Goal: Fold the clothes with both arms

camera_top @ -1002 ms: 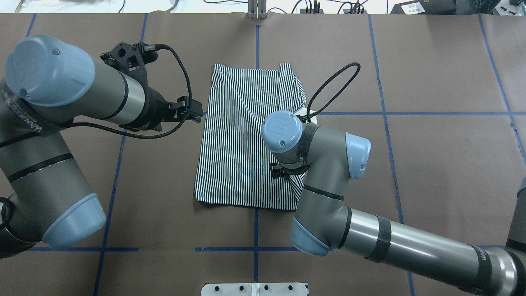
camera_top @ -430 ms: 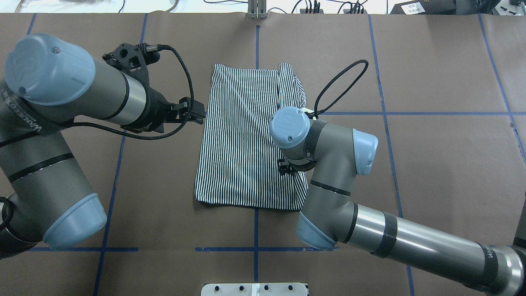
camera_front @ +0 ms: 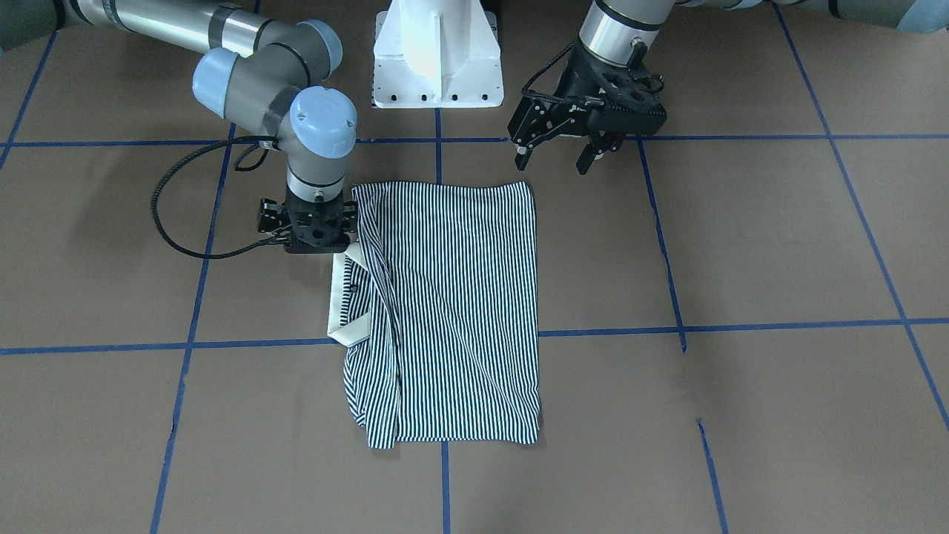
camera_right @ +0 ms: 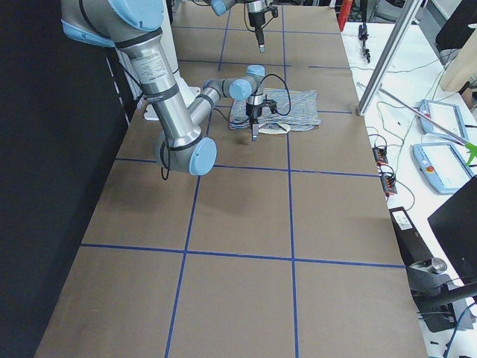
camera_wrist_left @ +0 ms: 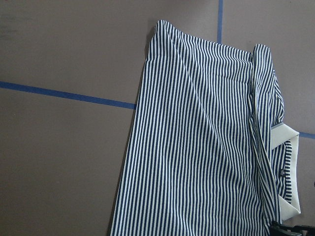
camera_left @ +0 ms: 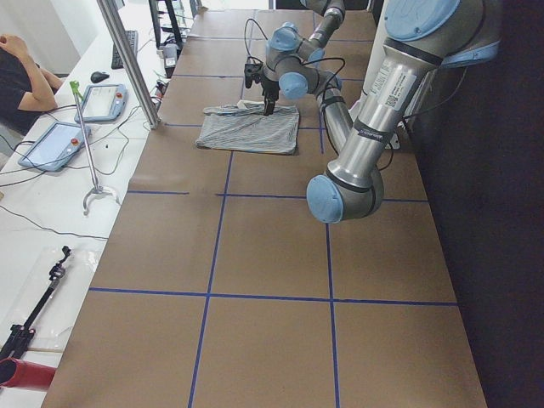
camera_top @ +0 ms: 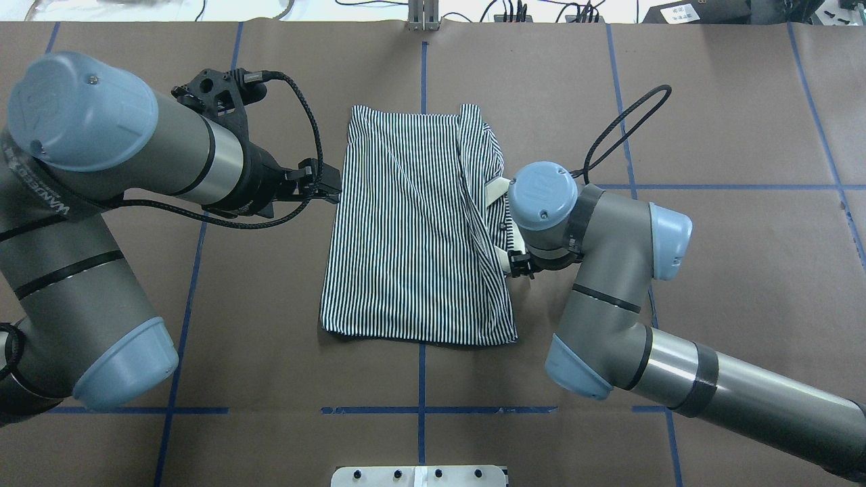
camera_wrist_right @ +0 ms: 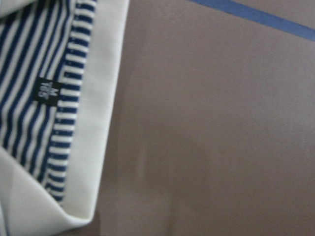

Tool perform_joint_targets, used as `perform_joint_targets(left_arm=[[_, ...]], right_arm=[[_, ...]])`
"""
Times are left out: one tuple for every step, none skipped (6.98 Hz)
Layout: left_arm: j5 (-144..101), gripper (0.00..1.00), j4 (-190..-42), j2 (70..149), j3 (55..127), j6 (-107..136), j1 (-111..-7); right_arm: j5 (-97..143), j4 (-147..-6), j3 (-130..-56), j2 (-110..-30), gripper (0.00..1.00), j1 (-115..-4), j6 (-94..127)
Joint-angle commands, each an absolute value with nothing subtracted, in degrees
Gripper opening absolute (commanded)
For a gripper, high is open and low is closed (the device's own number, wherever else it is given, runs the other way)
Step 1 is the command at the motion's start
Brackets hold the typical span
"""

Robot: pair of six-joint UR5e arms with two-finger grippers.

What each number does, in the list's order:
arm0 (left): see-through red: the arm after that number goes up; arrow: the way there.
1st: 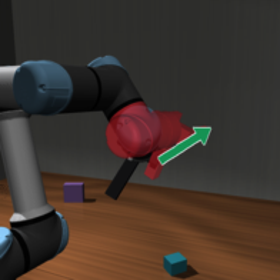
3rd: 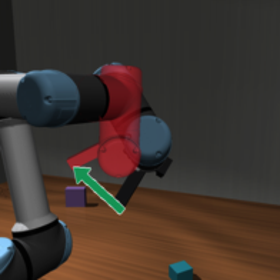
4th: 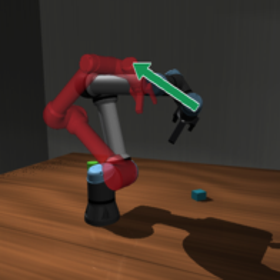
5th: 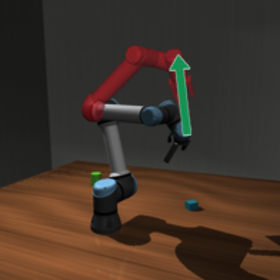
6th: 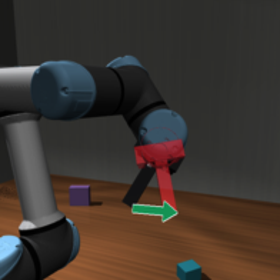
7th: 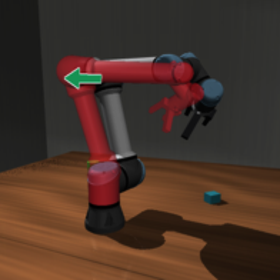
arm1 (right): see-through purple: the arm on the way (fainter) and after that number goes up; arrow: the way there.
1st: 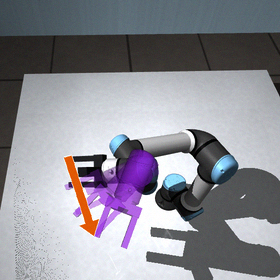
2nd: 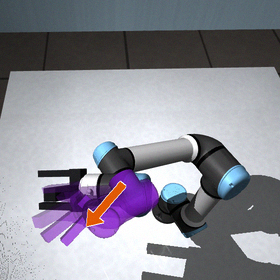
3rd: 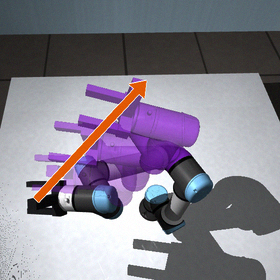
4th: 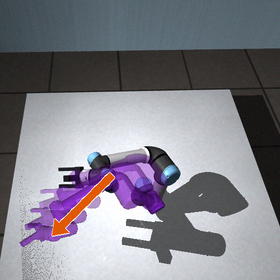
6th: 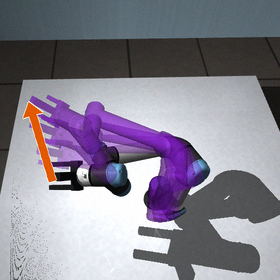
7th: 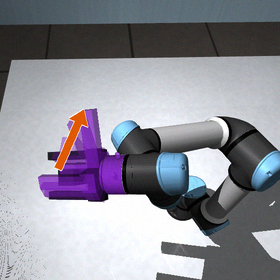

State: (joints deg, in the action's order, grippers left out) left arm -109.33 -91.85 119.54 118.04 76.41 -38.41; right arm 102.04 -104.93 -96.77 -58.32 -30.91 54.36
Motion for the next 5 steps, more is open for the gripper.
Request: perform_joint_targets(left_arm=[[-110.12, 1.00, -91.85, 119.97, 118.04, 76.38, -38.41], [-110.47, 1.00, -91.85, 119.88, 118.39, 76.20, -38.58], [-110.48, 1.00, -91.76, 119.80, 118.39, 76.20, -38.67], [-110.48, 1.00, -91.76, 119.79, 118.39, 76.20, -38.76], [-110.57, 1.00, -91.76, 119.79, 118.39, 76.11, -38.93]], right_arm=[[102.04, -106.96, -97.31, -54.79, 1.00, -32.69, 51.78], [101.95, -106.44, -91.38, -48.75, 1.00, -32.70, 51.77], [101.95, -103.91, -83.84, -42.95, 1.00, -32.70, 51.85], [101.95, -99.80, -80.19, -41.93, 1.00, -32.70, 51.86], [101.87, -98.54, -77.20, -40.88, 1.00, -32.61, 51.86]])
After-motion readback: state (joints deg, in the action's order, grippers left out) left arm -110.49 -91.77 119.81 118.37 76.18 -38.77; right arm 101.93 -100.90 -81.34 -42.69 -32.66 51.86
